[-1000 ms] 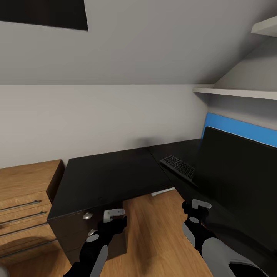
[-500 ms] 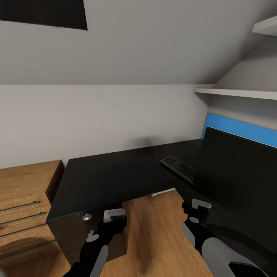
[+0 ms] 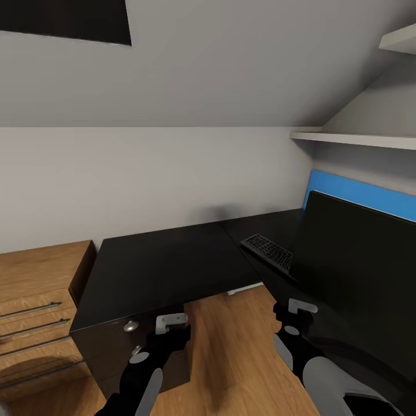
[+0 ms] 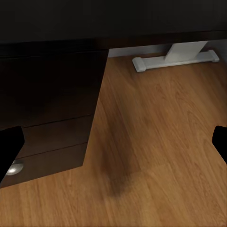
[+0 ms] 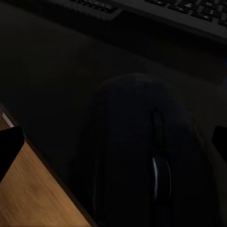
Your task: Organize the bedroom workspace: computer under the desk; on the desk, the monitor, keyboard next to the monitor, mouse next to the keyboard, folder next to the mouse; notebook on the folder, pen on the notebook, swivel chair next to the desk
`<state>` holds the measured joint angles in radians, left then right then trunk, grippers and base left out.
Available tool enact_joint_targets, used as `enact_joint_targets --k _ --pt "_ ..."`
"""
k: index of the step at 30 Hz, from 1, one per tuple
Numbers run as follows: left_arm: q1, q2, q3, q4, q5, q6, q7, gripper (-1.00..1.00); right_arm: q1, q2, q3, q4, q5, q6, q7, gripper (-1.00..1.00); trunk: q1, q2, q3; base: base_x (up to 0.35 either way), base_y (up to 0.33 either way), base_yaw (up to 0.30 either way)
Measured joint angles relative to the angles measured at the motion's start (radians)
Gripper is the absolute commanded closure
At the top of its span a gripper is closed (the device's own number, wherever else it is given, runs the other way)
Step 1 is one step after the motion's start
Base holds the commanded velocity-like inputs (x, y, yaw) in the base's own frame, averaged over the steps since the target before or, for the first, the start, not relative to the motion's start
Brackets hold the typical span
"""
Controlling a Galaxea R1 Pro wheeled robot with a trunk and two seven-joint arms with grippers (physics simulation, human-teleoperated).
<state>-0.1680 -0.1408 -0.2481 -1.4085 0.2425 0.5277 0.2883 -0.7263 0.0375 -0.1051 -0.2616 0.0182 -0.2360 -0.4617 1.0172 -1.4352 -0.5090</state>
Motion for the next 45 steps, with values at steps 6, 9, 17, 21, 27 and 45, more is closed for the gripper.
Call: enact_joint_targets --k 6,9,17,21,27,45 --pt "0.0 0.0 0.0 0.001 0.0 0.0 0.0 -1.0 0.0 0.0 0.002 0.0 0.0 0.002 0.001 1.0 0.0 0.0 0.0 0.0 0.0 0.0" --pt "0.0 0.001 0.0 0.0 0.0 0.0 0.0 -1.0 0.0 0.0 0.001 0.0 0.004 0.002 -0.001 1.0 0.0 0.0 0.0 0.0 0.0 0.0" --pt "0.0 0.001 0.001 0.0 0.0 0.0 0.0 -1.0 0.0 0.0 0.001 0.0 0.006 0.002 0.0 1.0 0.0 0.0 0.0 0.0 0.0 0.0" --pt "0.0 0.001 0.001 0.0 0.0 0.0 0.0 -1.0 0.0 0.0 0.001 0.0 0.006 0.002 0.0 1.0 0.0 0.0 0.0 0.0 0.0 0.0" --pt "0.0 0.001 0.001 0.0 0.0 0.0 0.0 -1.0 0.0 0.0 0.001 0.0 0.005 0.002 0.0 1.0 0.0 0.0 0.0 0.0 0.0 0.0" --pt "0.0 0.001 0.001 0.0 0.0 0.001 0.0 -1.0 0.0 0.033 0.015 -0.005 0.011 -0.019 0.033 1.0 0.0 0.0 0.0 0.0 0.0 0.071"
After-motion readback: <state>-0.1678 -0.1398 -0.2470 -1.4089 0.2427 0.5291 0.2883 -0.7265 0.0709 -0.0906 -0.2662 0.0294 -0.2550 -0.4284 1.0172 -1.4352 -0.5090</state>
